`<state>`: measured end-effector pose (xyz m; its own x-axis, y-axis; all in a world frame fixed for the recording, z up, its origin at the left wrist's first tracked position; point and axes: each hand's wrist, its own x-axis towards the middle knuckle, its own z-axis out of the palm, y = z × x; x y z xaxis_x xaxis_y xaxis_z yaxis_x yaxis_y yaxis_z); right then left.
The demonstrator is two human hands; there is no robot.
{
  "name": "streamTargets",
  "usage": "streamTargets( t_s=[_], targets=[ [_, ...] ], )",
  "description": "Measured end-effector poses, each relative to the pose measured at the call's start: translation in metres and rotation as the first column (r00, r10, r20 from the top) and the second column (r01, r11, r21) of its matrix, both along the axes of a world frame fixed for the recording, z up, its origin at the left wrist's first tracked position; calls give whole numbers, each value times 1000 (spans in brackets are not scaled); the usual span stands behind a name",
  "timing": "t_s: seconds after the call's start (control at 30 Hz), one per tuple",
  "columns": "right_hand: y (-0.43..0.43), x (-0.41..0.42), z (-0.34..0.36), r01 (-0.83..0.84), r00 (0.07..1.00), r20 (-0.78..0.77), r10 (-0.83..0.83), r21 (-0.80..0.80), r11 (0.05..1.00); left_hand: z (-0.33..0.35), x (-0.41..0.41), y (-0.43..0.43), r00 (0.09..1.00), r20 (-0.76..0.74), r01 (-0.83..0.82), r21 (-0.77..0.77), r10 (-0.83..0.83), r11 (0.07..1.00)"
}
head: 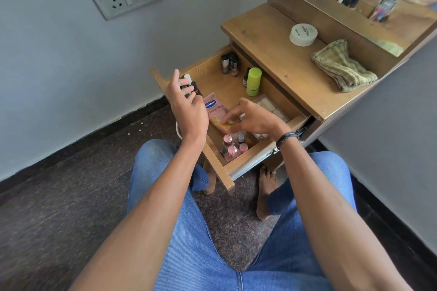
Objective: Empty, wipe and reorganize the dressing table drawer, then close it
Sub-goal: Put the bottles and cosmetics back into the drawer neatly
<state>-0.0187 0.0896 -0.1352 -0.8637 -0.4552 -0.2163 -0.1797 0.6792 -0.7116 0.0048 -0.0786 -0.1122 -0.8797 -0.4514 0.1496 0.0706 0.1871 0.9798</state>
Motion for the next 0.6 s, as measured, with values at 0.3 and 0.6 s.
streamTargets(
  t_s=[0.3, 0.6],
  targets=[
    [22, -1, 14, 288, 958, 118, -263, -332, 899, -2, -1, 0, 1000, 3, 26, -23, -26, 999],
    [34, 1, 15, 297, 955, 96, -282, -226, 928, -4, -2, 0, 999, 15, 45, -36, -44, 998]
  ],
)
